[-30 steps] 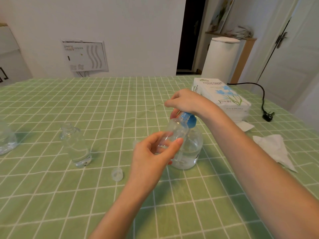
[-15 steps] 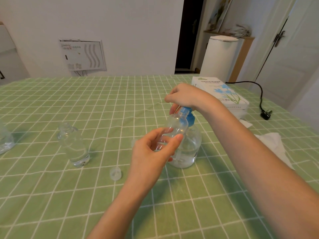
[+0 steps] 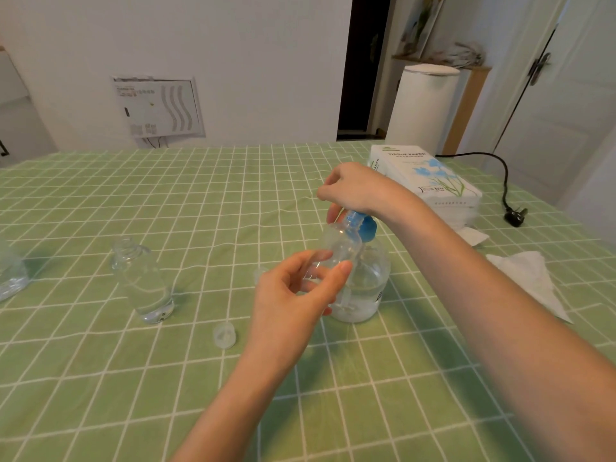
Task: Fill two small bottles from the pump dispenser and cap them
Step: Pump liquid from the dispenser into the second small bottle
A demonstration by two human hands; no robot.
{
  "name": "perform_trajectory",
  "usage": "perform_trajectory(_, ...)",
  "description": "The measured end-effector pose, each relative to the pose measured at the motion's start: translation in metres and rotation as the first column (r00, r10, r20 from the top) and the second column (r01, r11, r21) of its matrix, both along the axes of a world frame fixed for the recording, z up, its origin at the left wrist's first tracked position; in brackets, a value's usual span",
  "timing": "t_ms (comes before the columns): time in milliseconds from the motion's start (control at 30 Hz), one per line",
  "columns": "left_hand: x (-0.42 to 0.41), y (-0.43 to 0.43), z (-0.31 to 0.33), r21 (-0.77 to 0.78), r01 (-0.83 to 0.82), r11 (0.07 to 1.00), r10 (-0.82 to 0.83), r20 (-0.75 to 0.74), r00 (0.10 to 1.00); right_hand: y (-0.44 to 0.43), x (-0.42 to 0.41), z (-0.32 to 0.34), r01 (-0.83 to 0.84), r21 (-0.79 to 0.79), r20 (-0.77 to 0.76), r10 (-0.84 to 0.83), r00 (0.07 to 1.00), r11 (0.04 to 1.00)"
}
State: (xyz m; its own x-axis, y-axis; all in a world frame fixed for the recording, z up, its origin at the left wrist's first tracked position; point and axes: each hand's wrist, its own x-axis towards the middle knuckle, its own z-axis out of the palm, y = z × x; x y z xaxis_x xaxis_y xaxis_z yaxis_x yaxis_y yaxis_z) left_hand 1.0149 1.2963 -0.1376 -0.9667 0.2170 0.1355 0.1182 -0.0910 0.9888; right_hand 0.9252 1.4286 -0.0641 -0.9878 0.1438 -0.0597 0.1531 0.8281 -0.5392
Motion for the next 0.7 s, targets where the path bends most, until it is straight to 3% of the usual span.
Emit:
perform_trajectory(133, 0.000, 0.001, 0.002, 0.025, 0.003, 1.000, -0.003, 0.006, 1.000, 0.001, 0.000, 0.008, -0.008, -0.010, -0.054, 0.007, 0.999, 1.000)
perform_trajectory(700, 0.001, -0.001, 0.000, 0.011, 0.006, 1.000, -0.006, 0.020, 1.000, 0.000, 0.000, -0.002, -0.017, -0.056, 0.044, 0.019, 0.999, 0.998)
